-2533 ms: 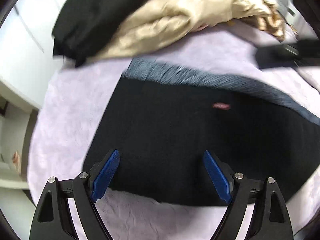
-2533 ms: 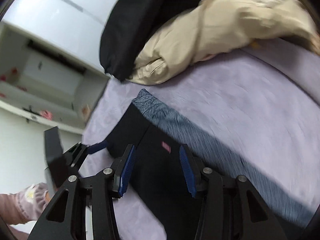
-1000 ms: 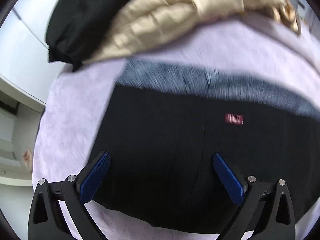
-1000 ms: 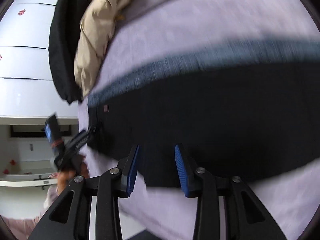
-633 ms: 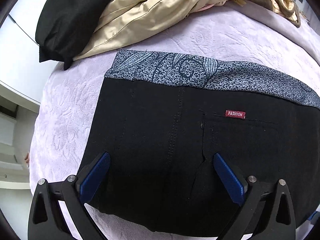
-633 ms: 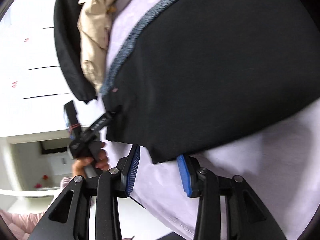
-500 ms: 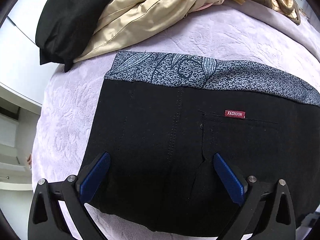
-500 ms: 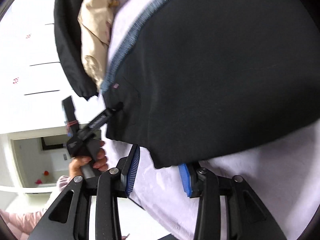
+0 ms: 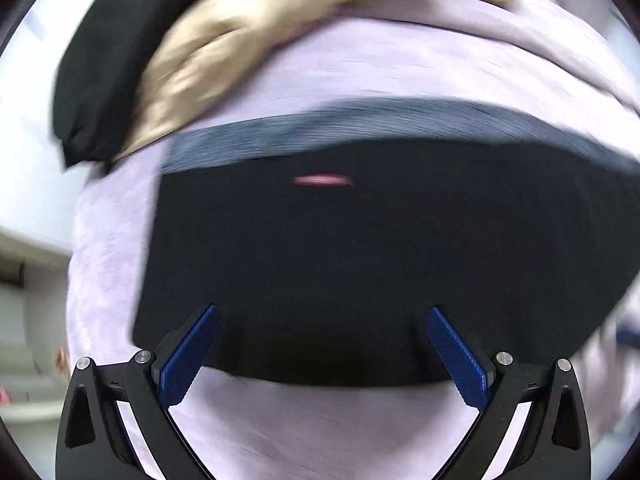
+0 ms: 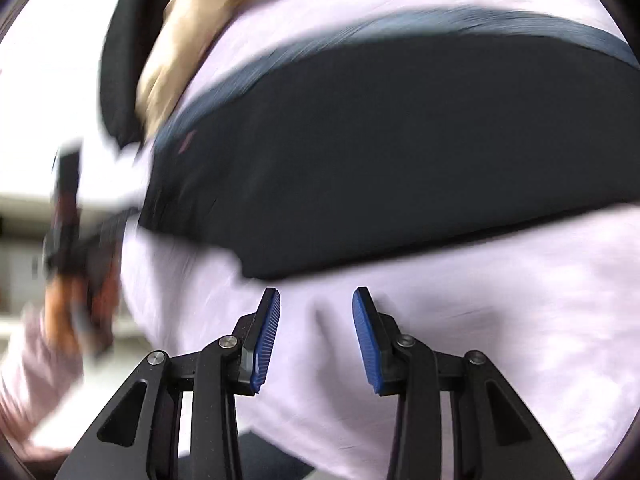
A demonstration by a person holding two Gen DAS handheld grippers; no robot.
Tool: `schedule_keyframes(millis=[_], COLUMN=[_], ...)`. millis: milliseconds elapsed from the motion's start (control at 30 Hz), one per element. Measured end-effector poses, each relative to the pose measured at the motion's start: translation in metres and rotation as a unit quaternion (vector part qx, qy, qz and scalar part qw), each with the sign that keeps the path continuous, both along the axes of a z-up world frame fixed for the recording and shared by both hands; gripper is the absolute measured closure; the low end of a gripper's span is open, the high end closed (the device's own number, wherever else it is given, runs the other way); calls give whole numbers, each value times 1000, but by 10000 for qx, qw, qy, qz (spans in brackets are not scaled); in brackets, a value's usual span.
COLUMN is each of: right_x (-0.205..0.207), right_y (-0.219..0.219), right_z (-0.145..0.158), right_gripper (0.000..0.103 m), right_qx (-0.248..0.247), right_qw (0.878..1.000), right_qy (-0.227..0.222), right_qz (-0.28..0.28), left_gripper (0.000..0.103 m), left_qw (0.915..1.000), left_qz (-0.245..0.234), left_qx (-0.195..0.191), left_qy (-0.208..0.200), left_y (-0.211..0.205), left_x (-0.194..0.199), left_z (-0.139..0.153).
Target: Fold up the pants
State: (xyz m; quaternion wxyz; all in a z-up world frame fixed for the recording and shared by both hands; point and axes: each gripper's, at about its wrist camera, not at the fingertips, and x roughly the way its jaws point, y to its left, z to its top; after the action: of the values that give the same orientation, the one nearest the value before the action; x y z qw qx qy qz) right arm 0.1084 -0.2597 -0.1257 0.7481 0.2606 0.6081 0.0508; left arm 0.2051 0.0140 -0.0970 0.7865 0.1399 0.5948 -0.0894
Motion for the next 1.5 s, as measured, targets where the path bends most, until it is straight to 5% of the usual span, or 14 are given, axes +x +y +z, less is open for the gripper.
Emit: schedule_keyframes(millis=[133, 267, 400, 467, 733, 1133, 1500], right_x=[11, 16, 0, -13, -81, -128, -163], right_y=[-23, -46, -61, -73, -104, -118, -193], right_z=[15, -11, -11, -5, 15, 35, 104], right_gripper=[60, 66, 70, 62, 60, 59, 59], right_qx=[-784, -1594, -1573, -1500, -364, -293, -486], right_qw=[9966, 9870, 9872, 9880, 9902, 9814, 9621], right_qy=[-256, 206, 257, 325, 416, 481, -322], right_qz=[-40, 26, 0, -192, -1284, -1837, -2664], left_gripper=[0, 0, 0, 0, 0, 0, 0], left_qw=[9987, 9983, 9978, 9974, 9966, 9823, 9777], left_qz=[-332, -183, -324, -487, -571, -1667, -1780], left_qx=[-355, -56, 124, 249, -7, -497, -904], left_qy=[148, 557, 572, 473, 598, 689, 644], left_y=[-60, -91, -95, -95, -103, -195, -235], left_x=[-24, -21, -22, -27, -56, -111, -89], left_z=[-5, -40, -35, -24, 21, 63, 79])
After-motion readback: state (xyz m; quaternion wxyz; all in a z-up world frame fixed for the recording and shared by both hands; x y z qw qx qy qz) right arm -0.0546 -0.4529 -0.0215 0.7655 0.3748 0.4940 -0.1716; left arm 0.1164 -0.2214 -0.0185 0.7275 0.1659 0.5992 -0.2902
